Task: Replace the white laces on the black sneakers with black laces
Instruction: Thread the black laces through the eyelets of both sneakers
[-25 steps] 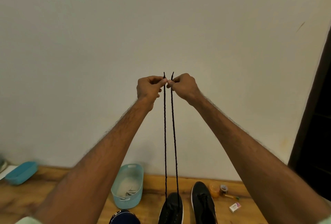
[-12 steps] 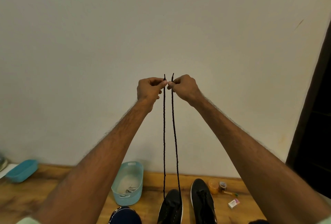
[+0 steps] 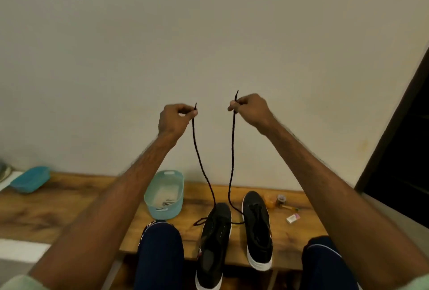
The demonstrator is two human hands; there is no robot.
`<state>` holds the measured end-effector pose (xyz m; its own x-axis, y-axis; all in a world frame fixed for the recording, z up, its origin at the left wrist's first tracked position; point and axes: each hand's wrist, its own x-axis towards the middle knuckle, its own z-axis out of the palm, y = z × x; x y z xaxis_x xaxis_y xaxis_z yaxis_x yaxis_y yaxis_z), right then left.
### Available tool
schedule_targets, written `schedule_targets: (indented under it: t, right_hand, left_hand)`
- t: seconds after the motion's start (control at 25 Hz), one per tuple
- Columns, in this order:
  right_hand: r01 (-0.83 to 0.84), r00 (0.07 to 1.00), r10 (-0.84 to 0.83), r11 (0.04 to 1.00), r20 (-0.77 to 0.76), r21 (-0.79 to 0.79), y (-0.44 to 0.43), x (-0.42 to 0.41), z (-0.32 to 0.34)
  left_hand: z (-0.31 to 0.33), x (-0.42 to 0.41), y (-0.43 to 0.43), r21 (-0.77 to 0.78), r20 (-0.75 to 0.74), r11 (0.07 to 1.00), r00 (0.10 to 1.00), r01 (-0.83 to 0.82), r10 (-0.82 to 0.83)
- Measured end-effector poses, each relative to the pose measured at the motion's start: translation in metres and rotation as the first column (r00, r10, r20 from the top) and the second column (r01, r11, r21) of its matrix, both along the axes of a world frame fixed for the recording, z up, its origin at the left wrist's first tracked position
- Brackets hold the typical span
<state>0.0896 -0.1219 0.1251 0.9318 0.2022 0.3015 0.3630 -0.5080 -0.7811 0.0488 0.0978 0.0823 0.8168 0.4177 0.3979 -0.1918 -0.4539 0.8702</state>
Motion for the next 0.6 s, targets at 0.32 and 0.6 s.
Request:
schedule_targets:
  t: [0.32, 0.6]
  right_hand:
    - [-0.044, 0.937, 0.041, 0.999, -0.347, 0.0, 0.002, -0.038, -0.196]
    - [0.158, 0.793, -0.149, 0.987, -0.59, -0.037, 0.024, -0.1, -0.35]
  left_hand:
    - [-0.182, -0.029, -0.008, 0.585, -0.405, 0.808, 0.886, 0.062, 0.226]
    - [-0.298, -0.069, -0.061, 0.383, -0.842, 0.882, 0.498, 0.276, 0.21]
